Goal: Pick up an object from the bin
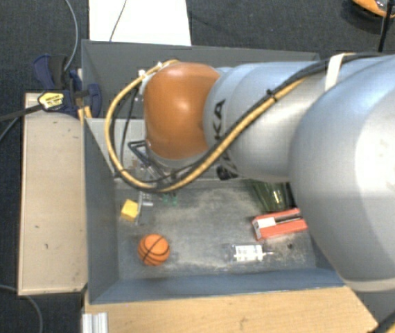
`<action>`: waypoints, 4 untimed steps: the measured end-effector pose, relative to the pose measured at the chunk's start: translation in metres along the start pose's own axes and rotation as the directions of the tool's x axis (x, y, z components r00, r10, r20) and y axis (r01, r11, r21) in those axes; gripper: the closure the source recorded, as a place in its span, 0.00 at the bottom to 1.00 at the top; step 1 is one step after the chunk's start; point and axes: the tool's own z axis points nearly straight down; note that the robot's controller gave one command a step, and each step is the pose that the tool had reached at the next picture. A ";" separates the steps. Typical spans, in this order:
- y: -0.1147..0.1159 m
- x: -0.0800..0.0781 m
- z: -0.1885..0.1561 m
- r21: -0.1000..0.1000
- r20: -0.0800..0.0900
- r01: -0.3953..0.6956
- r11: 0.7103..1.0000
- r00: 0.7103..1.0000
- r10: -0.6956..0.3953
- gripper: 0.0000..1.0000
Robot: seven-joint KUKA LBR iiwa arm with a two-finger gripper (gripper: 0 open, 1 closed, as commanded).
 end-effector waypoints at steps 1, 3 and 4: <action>-0.003 0.003 0.018 -0.001 0.002 0.167 0.986 0.986 -0.167 0.00; 0.013 0.003 0.075 -0.003 0.006 0.153 0.988 0.988 -0.153 1.00; 0.014 0.004 0.063 -0.004 0.008 0.090 0.996 0.996 -0.090 1.00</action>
Offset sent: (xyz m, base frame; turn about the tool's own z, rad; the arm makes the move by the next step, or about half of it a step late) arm 0.0032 0.0131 -0.0779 -0.3288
